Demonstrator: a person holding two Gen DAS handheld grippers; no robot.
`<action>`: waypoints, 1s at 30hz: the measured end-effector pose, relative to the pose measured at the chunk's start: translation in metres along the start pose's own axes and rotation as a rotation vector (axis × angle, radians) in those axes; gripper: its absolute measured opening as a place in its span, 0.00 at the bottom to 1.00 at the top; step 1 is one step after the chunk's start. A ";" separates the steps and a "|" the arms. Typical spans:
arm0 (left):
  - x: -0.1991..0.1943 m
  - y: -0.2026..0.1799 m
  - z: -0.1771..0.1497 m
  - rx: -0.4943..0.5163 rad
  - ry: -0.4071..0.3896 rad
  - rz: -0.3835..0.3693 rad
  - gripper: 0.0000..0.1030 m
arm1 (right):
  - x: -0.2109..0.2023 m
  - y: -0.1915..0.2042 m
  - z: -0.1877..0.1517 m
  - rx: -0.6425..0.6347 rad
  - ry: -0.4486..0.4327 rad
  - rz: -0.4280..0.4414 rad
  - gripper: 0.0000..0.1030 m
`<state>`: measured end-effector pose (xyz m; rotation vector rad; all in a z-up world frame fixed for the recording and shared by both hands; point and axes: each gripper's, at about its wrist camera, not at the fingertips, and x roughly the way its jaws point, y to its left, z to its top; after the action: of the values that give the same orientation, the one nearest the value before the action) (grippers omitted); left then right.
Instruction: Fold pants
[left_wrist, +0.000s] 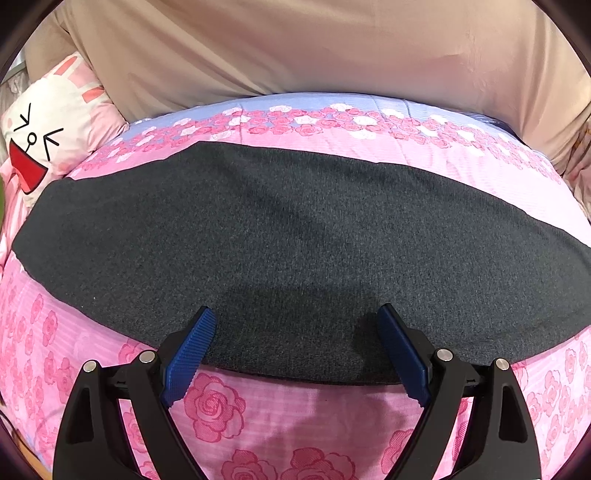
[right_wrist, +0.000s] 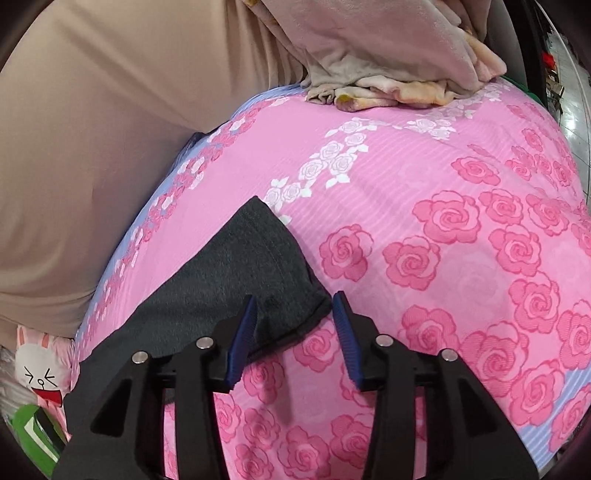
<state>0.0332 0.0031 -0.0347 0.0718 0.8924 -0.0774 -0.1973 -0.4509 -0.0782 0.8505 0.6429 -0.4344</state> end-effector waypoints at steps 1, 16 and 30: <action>0.001 0.000 0.000 -0.001 0.004 -0.002 0.84 | 0.001 0.002 0.001 0.004 -0.002 -0.003 0.39; 0.006 0.000 0.001 0.001 0.019 -0.006 0.85 | -0.062 0.095 0.007 -0.054 -0.152 0.157 0.09; -0.014 0.039 -0.004 -0.102 -0.043 -0.121 0.85 | -0.053 0.366 -0.053 -0.438 -0.036 0.430 0.09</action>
<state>0.0253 0.0427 -0.0253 -0.0786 0.8560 -0.1452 -0.0386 -0.1867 0.1323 0.5382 0.4782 0.0823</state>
